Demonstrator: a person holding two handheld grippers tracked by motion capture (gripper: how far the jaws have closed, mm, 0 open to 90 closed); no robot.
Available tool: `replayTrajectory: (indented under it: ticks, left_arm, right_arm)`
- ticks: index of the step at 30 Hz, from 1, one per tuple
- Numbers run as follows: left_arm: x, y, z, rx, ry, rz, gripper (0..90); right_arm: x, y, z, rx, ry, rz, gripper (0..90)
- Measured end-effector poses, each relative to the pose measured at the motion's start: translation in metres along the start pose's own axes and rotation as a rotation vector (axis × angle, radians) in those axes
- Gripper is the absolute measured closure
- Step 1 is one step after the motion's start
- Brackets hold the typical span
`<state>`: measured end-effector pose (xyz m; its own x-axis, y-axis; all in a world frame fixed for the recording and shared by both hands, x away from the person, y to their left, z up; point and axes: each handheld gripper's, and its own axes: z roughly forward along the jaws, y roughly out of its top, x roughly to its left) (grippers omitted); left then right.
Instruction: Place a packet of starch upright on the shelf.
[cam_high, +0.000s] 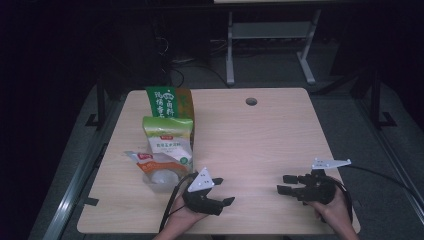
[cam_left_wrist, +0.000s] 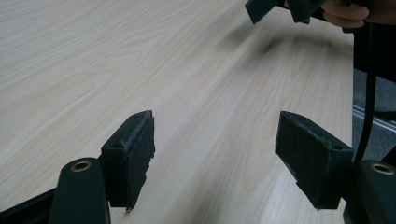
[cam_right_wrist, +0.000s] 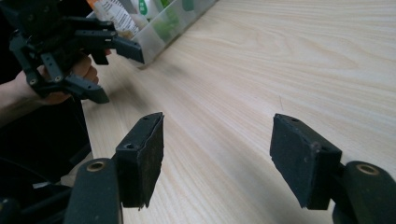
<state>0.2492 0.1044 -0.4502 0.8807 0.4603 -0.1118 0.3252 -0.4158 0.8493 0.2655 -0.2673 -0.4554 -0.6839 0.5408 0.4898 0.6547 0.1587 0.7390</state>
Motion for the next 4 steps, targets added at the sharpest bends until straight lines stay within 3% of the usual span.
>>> replayTrajectory:
  ticks: [4]
  left_arm:
    - [0.0024,-0.0039,-0.0007,0.001,0.004,-0.017,27.3]
  right_arm:
    - [0.0041,0.0005,0.0028,0.0,0.015,-0.014,33.8]
